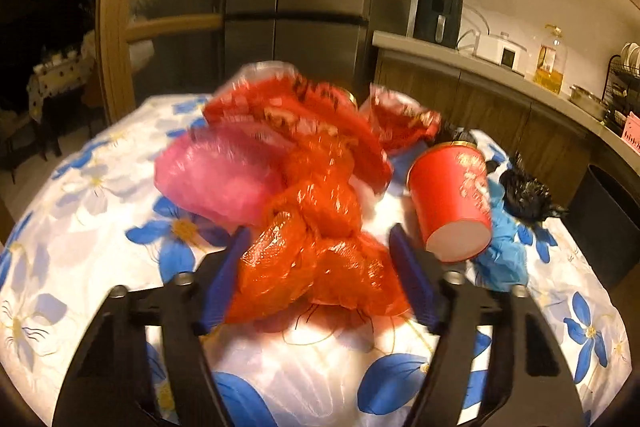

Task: Collect trash
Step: 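Move both tools back to the table toward the red bags, then grasp the red plastic bag with the left tool while the right tool grasps the blue glove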

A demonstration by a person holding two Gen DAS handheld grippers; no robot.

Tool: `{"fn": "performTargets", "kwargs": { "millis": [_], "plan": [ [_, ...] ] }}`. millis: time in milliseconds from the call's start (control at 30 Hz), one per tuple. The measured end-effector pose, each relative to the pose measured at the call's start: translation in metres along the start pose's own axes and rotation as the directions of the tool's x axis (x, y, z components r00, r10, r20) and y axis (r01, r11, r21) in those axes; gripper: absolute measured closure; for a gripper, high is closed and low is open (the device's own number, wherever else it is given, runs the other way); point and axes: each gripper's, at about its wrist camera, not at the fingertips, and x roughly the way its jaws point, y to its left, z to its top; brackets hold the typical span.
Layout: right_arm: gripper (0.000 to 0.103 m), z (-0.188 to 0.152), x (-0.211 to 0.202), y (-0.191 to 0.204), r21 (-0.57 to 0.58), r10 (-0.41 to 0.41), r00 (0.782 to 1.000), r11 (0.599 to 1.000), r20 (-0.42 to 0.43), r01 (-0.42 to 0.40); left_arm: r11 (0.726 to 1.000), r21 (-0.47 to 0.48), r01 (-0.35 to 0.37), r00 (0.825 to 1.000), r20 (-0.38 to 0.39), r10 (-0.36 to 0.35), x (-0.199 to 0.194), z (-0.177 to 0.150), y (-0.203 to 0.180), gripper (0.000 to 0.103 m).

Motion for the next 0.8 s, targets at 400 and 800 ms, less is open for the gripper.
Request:
{"fn": "performTargets", "kwargs": {
  "millis": [400, 800],
  "plan": [
    [0.020, -0.029, 0.037, 0.038, -0.058, 0.083, 0.989, 0.994, -0.120, -0.090, 0.993, -0.006, 0.118, 0.993, 0.001, -0.118, -0.010, -0.004, 0.001, 0.070],
    [0.047, -0.045, 0.070, 0.062, -0.078, 0.133, 0.964, 0.985, -0.232, -0.155, 0.979, -0.008, 0.203, 0.973, 0.115, -0.201, -0.054, 0.003, 0.019, 0.070]
  ]
}}
